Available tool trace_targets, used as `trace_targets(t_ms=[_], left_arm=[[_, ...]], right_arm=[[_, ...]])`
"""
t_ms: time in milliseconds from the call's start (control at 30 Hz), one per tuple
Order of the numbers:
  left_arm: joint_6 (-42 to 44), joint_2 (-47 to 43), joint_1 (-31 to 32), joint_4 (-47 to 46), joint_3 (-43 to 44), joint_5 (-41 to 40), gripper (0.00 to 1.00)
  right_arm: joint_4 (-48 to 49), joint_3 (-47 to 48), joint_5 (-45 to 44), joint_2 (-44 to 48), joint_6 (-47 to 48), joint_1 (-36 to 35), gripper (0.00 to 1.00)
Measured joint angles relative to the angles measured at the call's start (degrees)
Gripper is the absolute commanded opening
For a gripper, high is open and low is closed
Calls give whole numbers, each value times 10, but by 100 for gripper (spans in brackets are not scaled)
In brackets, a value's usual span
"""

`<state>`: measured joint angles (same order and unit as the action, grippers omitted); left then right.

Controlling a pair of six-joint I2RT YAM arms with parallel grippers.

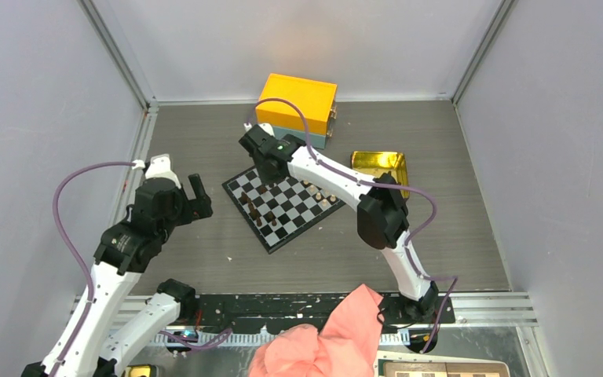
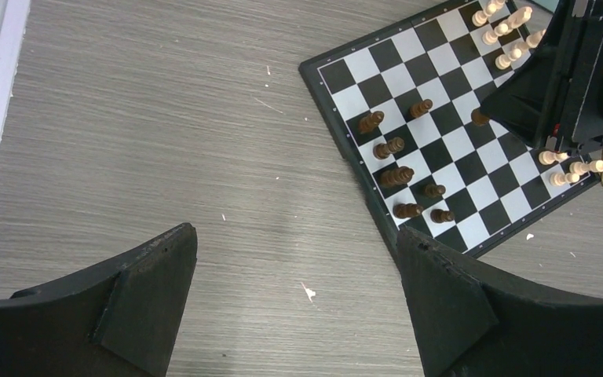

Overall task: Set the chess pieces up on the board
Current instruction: Place the chess piece on the chessboard.

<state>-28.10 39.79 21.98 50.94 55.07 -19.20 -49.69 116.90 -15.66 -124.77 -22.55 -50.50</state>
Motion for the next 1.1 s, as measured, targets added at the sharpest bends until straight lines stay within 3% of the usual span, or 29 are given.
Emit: trace_targets(t_ms=[467,633,833,1100], left_arm=[[-1,13,0,-6,-10,13,98],[-2,19,0,-10,-10,15,98],[-3,23,0,-11,-10,18,98],[-5,35,0,-17,-11,24,97]], right_arm=[[33,-57,11,-24,3,-11,2],[48,-68,16,-37,6,-11,10],[60,-76,19,-37,12,-11,34],[68,-89,19,-36,16,-11,41]])
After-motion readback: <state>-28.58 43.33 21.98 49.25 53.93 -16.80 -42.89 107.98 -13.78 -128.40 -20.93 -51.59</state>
